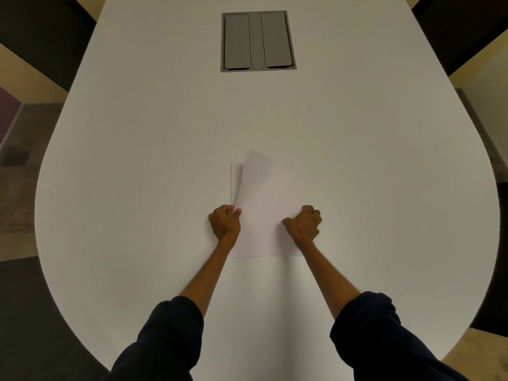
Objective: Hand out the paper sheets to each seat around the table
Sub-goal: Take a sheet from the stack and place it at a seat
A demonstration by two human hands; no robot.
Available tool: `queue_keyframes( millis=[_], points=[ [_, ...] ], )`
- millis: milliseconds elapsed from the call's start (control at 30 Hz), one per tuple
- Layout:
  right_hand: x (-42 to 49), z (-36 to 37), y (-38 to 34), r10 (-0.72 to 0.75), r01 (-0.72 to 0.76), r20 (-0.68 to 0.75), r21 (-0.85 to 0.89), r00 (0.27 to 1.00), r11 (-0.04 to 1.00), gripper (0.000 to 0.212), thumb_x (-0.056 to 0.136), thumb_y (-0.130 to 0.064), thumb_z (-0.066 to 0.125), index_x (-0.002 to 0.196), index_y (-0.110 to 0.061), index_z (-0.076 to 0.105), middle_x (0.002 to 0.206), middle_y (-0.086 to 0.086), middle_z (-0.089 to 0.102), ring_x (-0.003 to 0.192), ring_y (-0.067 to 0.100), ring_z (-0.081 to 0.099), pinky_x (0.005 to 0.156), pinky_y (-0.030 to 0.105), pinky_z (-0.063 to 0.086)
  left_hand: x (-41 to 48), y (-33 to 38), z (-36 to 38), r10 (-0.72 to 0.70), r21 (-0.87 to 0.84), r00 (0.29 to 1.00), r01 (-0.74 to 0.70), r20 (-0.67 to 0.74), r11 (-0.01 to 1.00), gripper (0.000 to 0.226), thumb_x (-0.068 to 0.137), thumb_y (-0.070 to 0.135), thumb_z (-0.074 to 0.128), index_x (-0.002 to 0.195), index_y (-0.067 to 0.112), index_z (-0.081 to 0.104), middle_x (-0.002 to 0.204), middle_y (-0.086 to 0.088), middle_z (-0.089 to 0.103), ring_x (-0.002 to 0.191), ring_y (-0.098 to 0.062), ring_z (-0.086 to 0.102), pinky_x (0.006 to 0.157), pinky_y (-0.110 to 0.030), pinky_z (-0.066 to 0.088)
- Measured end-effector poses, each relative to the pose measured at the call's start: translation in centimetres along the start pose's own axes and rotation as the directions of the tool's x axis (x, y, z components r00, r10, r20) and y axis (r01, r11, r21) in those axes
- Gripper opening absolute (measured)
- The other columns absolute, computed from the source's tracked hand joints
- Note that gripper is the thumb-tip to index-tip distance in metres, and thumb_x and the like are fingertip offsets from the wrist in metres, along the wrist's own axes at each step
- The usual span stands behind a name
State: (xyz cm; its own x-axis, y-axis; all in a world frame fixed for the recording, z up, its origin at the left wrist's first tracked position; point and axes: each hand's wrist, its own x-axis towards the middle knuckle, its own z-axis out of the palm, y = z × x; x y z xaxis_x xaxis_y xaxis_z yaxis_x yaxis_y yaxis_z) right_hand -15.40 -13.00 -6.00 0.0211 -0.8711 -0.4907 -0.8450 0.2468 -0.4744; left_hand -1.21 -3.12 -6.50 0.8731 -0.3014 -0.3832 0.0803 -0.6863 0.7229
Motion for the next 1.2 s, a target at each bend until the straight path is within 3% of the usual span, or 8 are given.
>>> queue_keyframes(
  millis=[133, 333, 567, 700, 767, 867, 1033, 1200],
  points=[
    [0.4, -0.2, -0.6, 0.005, -0.005, -0.005, 0.077, 1.000, 0.997, 0.064, 0.082, -0.023, 0.072, 0.136, -0.006, 0.043, 0.138, 0.013, 0.041, 0.133, 0.030, 0.036, 0.098, 0.047, 0.040, 0.3, -0.2, -0.7, -0.002, -0.140, 0.988, 0.024, 0.151, 0.990, 0.030, 0.088, 0.011, 0.070, 0.112, -0.006, 0.064, 0.096, -0.013, 0.063, 0.090, -0.023, 0.058, 0.080, -0.027, 0.046],
    [1.0, -0.8, -0.8, 0.073, -0.072, 0.004, 0.229, 0.997, 0.971, 0.055, 0.084, -0.023, 0.071, 0.133, -0.009, 0.050, 0.139, 0.011, 0.044, 0.133, 0.029, 0.038, 0.102, 0.048, 0.040, 0.9, -0.6, -1.4, 0.022, -0.228, 0.949, 0.053, 0.314, 0.972, 0.040, 0.093, 0.013, 0.064, 0.127, -0.006, 0.057, 0.127, -0.022, 0.061, 0.117, -0.034, 0.059, 0.106, -0.045, 0.046],
    [1.4, -1.2, -0.7, 0.096, -0.096, 0.015, 0.303, 0.995, 0.948, 0.050, 0.088, -0.030, 0.064, 0.132, -0.010, 0.053, 0.135, 0.010, 0.048, 0.131, 0.029, 0.040, 0.105, 0.051, 0.041, 1.2, -0.3, -2.0, -0.010, -0.280, 0.927, 0.124, 0.375, 0.952, 0.034, 0.094, 0.015, 0.063, 0.123, -0.002, 0.060, 0.117, -0.012, 0.064, 0.101, -0.021, 0.058, 0.093, -0.036, 0.049],
    [1.2, -1.7, -0.5, 0.101, -0.095, 0.010, 0.432, 0.995, 0.897, 0.015, 0.090, -0.024, 0.059, 0.081, -0.013, 0.056, 0.089, 0.005, 0.054, 0.090, 0.026, 0.048, 0.086, 0.035, 0.041, 1.2, -0.2, -2.6, -0.003, -0.278, 0.933, 0.110, 0.359, 0.954, 0.033, 0.094, 0.016, 0.063, 0.121, -0.003, 0.062, 0.108, -0.008, 0.063, 0.097, -0.021, 0.058, 0.081, -0.029, 0.049],
    [0.9, -2.0, -0.6, 0.092, -0.090, 0.020, 0.494, 0.996, 0.865, 0.039, 0.090, -0.020, 0.059, 0.061, -0.020, 0.033, 0.064, -0.001, 0.036, 0.067, 0.021, 0.034, 0.068, 0.031, 0.031, 1.0, 0.1, -3.1, 0.006, -0.279, 0.937, 0.098, 0.350, 0.955, 0.033, 0.093, 0.014, 0.064, 0.120, -0.004, 0.061, 0.108, -0.009, 0.064, 0.097, -0.022, 0.060, 0.088, -0.033, 0.051],
    [0.0, -3.1, -1.0, 0.050, -0.059, 0.030, 0.546, 0.998, 0.836, 0.048, 0.091, -0.016, 0.060, 0.060, -0.022, 0.024, 0.061, -0.001, 0.024, 0.058, 0.017, 0.021, 0.057, 0.030, 0.020, 0.4, 0.9, -4.1, 0.029, -0.302, 0.941, 0.079, 0.337, 0.950, 0.033, 0.092, 0.013, 0.066, 0.119, -0.004, 0.061, 0.108, -0.010, 0.064, 0.096, -0.023, 0.061, 0.089, -0.035, 0.052],
    [-2.1, -5.7, -1.6, -0.040, 0.036, -0.007, 0.628, 0.999, 0.777, 0.045, 0.094, -0.015, 0.061, 0.062, -0.020, 0.028, 0.064, 0.001, 0.025, 0.062, 0.017, 0.021, 0.061, 0.029, 0.022, -1.3, 2.5, -6.3, 0.129, -0.315, 0.933, -0.017, 0.337, 0.949, 0.016, 0.092, 0.018, 0.066, 0.093, 0.001, 0.067, 0.089, -0.010, 0.065, 0.080, -0.021, 0.057, 0.076, -0.033, 0.048],
    [-5.4, -9.0, -1.9, -0.109, 0.138, -0.086, 0.701, 0.990, 0.700, 0.021, 0.096, -0.016, 0.061, 0.079, -0.010, 0.050, 0.073, 0.006, 0.035, 0.066, 0.016, 0.029, 0.063, 0.026, 0.029, -3.7, 4.8, -8.4, 0.198, -0.315, 0.933, -0.099, 0.301, 0.944, 0.028, 0.091, 0.025, 0.067, 0.072, 0.007, 0.057, 0.069, -0.006, 0.052, 0.067, -0.018, 0.043, 0.065, -0.029, 0.036]
  ],
)
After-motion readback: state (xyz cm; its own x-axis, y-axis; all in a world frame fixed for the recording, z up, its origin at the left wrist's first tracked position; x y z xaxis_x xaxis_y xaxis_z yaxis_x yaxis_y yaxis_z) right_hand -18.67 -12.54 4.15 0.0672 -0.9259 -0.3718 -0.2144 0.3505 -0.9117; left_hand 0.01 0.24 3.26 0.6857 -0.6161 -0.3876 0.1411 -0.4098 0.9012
